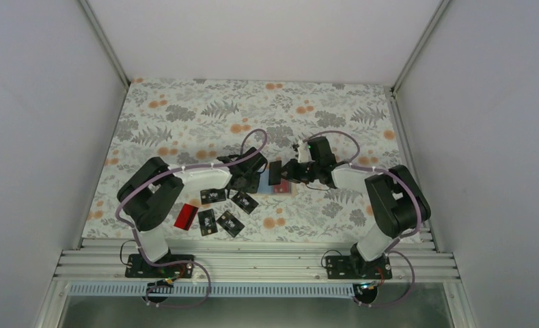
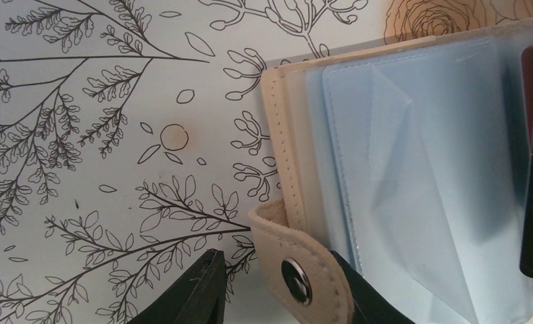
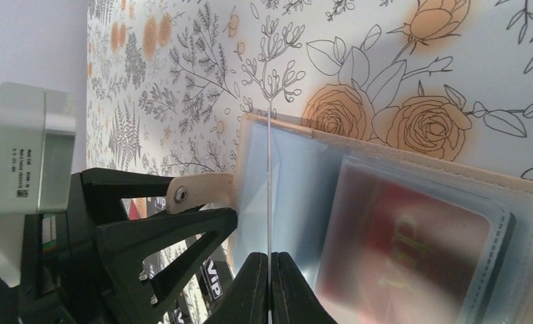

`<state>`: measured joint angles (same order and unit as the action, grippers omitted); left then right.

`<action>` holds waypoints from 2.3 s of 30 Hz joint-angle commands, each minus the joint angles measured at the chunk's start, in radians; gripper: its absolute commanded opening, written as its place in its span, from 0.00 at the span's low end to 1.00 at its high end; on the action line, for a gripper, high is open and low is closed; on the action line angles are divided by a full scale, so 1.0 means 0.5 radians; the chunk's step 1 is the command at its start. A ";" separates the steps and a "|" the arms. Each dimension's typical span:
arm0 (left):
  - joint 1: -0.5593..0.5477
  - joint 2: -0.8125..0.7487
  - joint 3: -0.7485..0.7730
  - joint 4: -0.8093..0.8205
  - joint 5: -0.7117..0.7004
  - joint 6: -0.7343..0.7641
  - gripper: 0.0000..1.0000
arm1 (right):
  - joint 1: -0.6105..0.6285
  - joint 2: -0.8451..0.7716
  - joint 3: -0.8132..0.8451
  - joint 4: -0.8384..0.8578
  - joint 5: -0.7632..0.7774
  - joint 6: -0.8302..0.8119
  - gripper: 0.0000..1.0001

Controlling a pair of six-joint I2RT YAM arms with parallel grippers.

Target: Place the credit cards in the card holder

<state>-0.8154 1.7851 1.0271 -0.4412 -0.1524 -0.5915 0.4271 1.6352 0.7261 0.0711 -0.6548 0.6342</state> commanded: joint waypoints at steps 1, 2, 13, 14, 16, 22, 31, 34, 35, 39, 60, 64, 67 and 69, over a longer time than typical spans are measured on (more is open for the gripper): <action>0.001 0.036 -0.040 0.038 0.031 -0.020 0.35 | 0.017 0.042 0.046 0.102 0.010 -0.041 0.04; 0.002 0.034 -0.044 0.041 0.034 -0.020 0.34 | 0.018 0.040 0.047 0.107 0.008 -0.039 0.04; 0.001 0.034 -0.060 0.066 0.066 -0.017 0.33 | 0.034 0.165 0.014 0.168 -0.029 0.007 0.04; 0.001 0.033 -0.060 0.066 0.071 -0.017 0.33 | 0.035 0.174 0.011 0.168 -0.035 0.017 0.04; 0.001 0.034 -0.062 0.069 0.077 -0.017 0.33 | 0.036 0.185 0.014 0.167 -0.047 0.036 0.04; 0.000 0.035 -0.065 0.072 0.080 -0.017 0.32 | 0.038 0.240 0.010 0.168 -0.099 0.105 0.04; 0.000 0.032 -0.069 0.078 0.086 -0.014 0.31 | 0.047 0.295 0.022 0.197 -0.172 0.169 0.04; 0.001 0.033 -0.073 0.080 0.091 -0.014 0.31 | 0.058 0.318 0.026 0.216 -0.201 0.187 0.04; 0.001 0.034 -0.072 0.081 0.090 -0.014 0.31 | 0.064 0.327 0.027 0.221 -0.206 0.190 0.04; 0.001 0.037 -0.072 0.086 0.091 -0.011 0.31 | 0.084 0.356 0.035 0.225 -0.209 0.198 0.04; 0.001 0.039 -0.082 0.096 0.105 -0.004 0.29 | 0.148 0.489 0.074 0.255 -0.192 0.253 0.04; 0.002 0.039 -0.081 0.094 0.105 -0.002 0.29 | 0.157 0.499 0.079 0.264 -0.177 0.264 0.04; 0.001 0.037 -0.081 0.090 0.104 -0.001 0.29 | 0.164 0.507 0.076 0.260 -0.178 0.272 0.04; -0.001 0.035 -0.080 0.090 0.102 -0.001 0.29 | 0.167 0.507 0.078 0.248 -0.179 0.275 0.04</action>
<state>-0.8143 1.7870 1.0088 -0.4015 -0.1299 -0.5911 0.4831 1.8545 0.7593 0.2264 -0.7731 0.7666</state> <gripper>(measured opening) 0.290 0.044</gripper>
